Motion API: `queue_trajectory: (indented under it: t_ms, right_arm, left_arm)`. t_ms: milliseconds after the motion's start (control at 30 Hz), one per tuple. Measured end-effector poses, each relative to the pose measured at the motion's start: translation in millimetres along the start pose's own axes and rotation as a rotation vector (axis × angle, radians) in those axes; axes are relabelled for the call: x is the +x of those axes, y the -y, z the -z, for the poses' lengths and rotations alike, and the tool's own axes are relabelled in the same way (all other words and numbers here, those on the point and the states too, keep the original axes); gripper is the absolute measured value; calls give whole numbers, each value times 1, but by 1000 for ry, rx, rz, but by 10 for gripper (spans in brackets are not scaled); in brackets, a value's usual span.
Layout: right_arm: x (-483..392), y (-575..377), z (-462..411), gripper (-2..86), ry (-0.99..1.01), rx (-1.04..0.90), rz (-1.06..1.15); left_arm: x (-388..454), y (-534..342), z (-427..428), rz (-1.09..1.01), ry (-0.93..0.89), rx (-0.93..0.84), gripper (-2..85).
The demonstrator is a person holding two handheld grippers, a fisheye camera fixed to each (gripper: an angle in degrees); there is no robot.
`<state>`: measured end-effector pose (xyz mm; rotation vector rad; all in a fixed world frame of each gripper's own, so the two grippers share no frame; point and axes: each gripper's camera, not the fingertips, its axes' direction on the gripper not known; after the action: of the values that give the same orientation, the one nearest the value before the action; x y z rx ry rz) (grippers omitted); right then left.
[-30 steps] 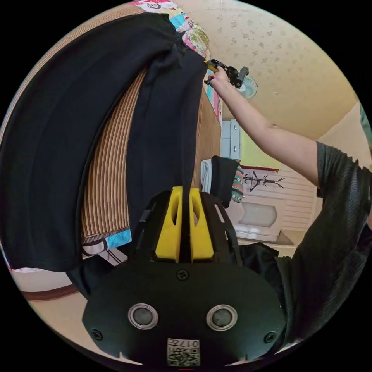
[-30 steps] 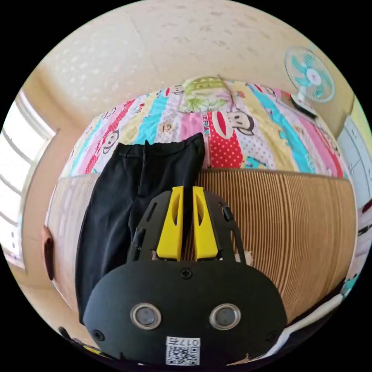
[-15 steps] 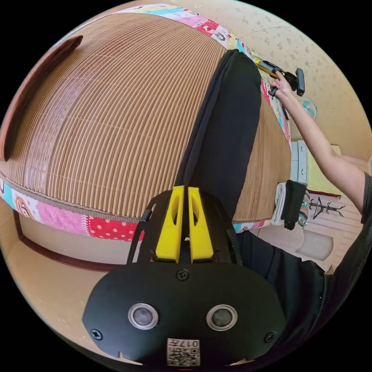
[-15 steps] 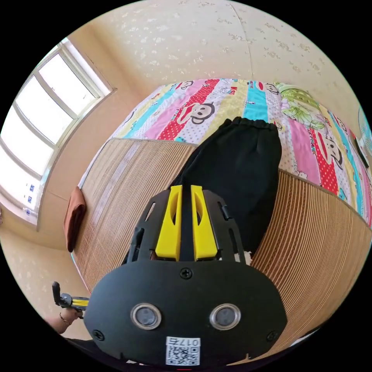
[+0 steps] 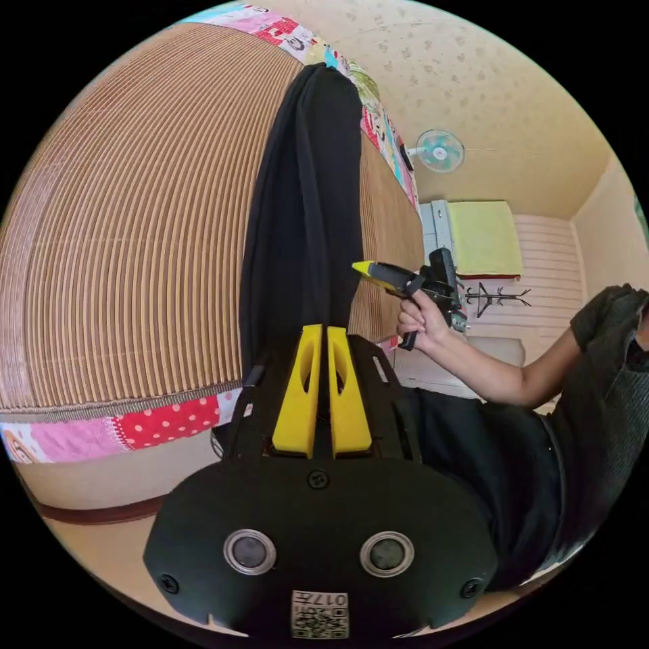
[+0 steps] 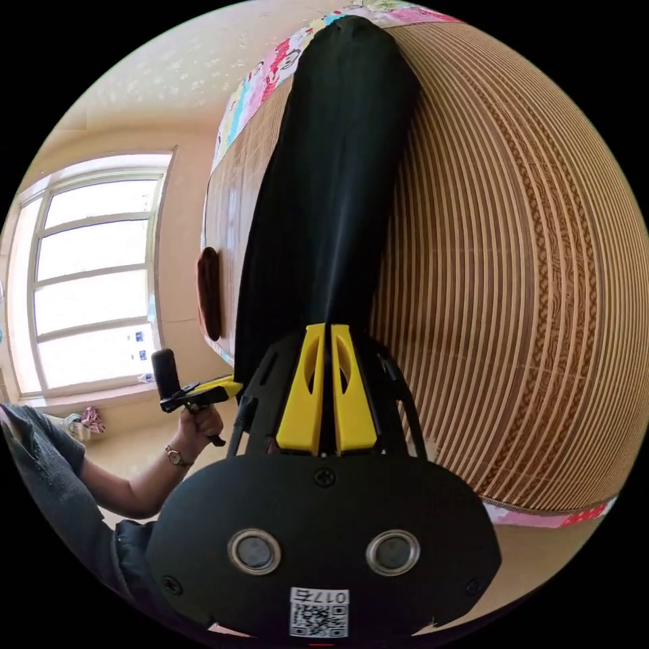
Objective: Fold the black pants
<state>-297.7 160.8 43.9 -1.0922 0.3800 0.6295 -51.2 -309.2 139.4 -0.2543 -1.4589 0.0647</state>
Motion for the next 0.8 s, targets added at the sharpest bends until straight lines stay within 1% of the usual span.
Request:
queue_trajectory:
  t_ms: [33,67,100,167,200,233,267,300,400,433,600,667,733,767,800]
  right_arm:
    - [5,-7,6,27,70,17,-6]
    - [9,-11,7,27,85,15,-8]
    - [20,-16,7,27,47,-3,-36]
    - [31,-19,7,30,-35,-58,-61]
    - [34,-20,13,39,-67,-62,-63]
    - [37,-19,23,53,-51,-47,-65]
    - [39,-18,29,61,-30,-31,-67]
    - [46,-15,41,78,15,11,-78]
    - [69,1,64,115,85,88,-117]
    - [78,11,70,126,120,108,-121]
    - [97,71,76,143,238,124,-69]
    - [100,95,73,141,298,115,-46]
    - [104,122,63,123,387,100,-43]
    - [106,128,60,117,405,92,-48]
    - [109,135,54,89,433,73,-66]
  left_arm:
    - [-5,-5,2,33,0,9,-5]
    - [-15,-15,6,101,11,32,-3]
    - [-24,-25,10,179,35,48,0]
    - [-27,-32,12,235,69,27,12]
    - [-24,-34,14,252,126,1,35]
    - [-21,-34,17,257,164,0,46]
    - [-14,-32,26,243,201,19,64]
    - [-8,-27,35,216,197,53,82]
    - [-3,8,44,144,136,78,127]
    - [-2,18,43,127,130,75,130]
    - [28,122,26,-80,185,75,165]
    - [36,152,16,-116,196,77,168]
    - [40,178,0,-116,206,27,157]
    - [42,189,-8,-101,196,-2,139]
    - [44,193,-10,-43,265,-38,90]
